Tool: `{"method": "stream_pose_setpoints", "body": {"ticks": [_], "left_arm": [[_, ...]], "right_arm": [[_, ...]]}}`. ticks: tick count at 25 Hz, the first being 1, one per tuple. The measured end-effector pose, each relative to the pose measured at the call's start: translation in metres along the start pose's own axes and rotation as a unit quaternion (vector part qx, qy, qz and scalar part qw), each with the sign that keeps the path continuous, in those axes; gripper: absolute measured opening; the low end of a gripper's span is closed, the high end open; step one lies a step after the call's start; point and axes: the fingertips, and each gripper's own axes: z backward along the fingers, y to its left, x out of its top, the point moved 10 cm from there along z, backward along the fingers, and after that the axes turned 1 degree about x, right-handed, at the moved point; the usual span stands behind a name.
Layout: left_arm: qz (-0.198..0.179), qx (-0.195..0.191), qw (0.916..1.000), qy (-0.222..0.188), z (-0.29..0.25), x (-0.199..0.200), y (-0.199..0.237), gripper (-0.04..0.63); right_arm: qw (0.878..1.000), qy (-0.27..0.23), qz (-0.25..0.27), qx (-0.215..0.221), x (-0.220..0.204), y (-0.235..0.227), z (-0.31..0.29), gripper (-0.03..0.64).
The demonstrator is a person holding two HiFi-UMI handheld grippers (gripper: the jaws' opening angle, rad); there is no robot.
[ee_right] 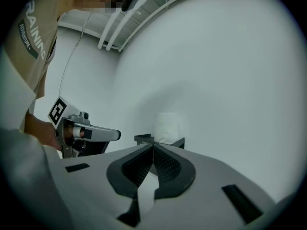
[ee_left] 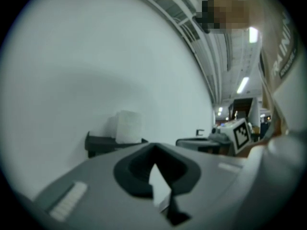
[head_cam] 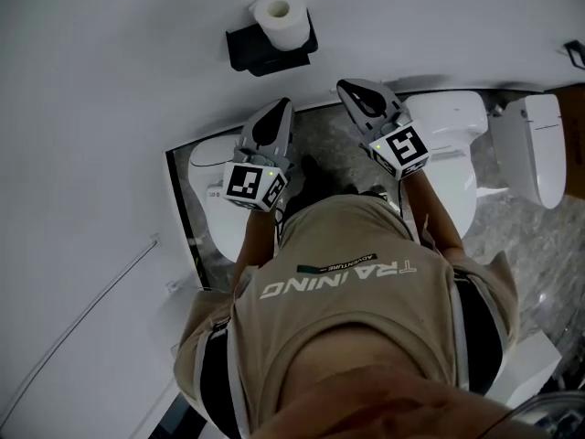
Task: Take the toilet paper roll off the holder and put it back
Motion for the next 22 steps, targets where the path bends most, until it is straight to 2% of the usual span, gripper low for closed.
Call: {"method": "stream_pose_setpoints", "body": {"ticks": [5,7,15,16,17,18,20,22], "left_arm": [[0.022,-0.033,0.9992,-0.008,-0.024,0.018,0.045,0.0],[0.02,-0.047,0.9987,-0.007,-0.035,0.024,0.063,0.0],[0.032,-0.13,0.9909,-0.011,-0.059,0.031,0.105,0.0],[0.036,-0.142,0.9892,-0.01,-0.062,0.031,0.105,0.0],[0.037,-0.149,0.9882,-0.008,-0.064,0.03,0.104,0.0],[0.037,-0.151,0.9878,-0.005,-0.066,0.029,0.104,0.0],[0.042,-0.152,0.9875,-0.001,-0.065,0.029,0.102,0.0],[0.045,-0.149,0.9879,0.003,-0.063,0.03,0.102,0.0]], "right_arm": [[0.999,-0.013,0.005,-0.038,0.024,-0.017,-0.037,0.014],[0.999,-0.016,0.007,-0.05,0.029,-0.021,-0.053,0.014],[0.997,-0.01,0.005,-0.072,0.027,-0.027,-0.09,0.018],[0.998,-0.007,0.002,-0.067,0.026,-0.03,-0.092,0.052],[0.998,-0.005,-0.005,-0.055,0.026,-0.032,-0.095,0.164],[0.999,-0.002,-0.013,-0.038,0.026,-0.033,-0.099,0.246],[1.0,0.008,-0.015,-0.012,0.028,-0.032,-0.104,0.309],[1.0,0.025,0.001,-0.003,0.032,-0.033,-0.11,0.331]]}}
